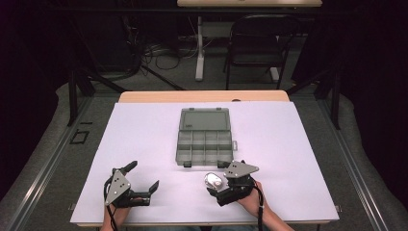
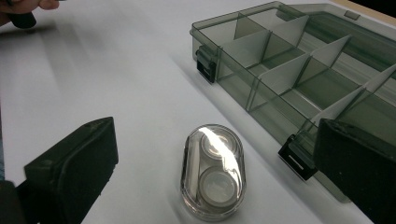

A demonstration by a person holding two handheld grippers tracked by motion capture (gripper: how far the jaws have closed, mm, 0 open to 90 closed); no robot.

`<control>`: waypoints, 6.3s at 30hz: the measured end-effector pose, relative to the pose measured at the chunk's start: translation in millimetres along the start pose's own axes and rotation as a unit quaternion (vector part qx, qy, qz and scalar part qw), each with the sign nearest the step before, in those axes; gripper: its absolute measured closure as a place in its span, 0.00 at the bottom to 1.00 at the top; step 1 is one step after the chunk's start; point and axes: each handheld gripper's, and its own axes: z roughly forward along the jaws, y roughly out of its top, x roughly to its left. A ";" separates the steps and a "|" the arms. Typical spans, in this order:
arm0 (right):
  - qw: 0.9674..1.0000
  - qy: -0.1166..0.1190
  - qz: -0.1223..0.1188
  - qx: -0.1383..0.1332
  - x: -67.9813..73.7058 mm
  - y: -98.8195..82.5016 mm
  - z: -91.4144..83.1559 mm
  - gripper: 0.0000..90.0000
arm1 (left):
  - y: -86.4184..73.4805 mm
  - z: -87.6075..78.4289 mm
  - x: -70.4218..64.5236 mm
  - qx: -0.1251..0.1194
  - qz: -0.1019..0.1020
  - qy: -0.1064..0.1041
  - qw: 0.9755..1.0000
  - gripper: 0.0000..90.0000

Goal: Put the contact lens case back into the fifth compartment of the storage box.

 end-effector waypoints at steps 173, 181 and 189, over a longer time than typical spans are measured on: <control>0.999 -0.043 -0.015 -0.010 -15.0 56.0 2.5 0.55 | 1.1 -0.6 -1.6 -0.001 0.008 0.002 1.000 0.00; 0.999 -0.042 -0.019 -0.013 -15.4 60.9 5.9 0.55 | 1.0 -0.9 -1.4 -0.001 0.008 0.004 1.000 0.00; 0.999 -0.036 -0.024 -0.016 -13.3 67.2 10.2 0.55 | 1.2 -0.9 -1.8 -0.001 0.009 0.004 1.000 0.00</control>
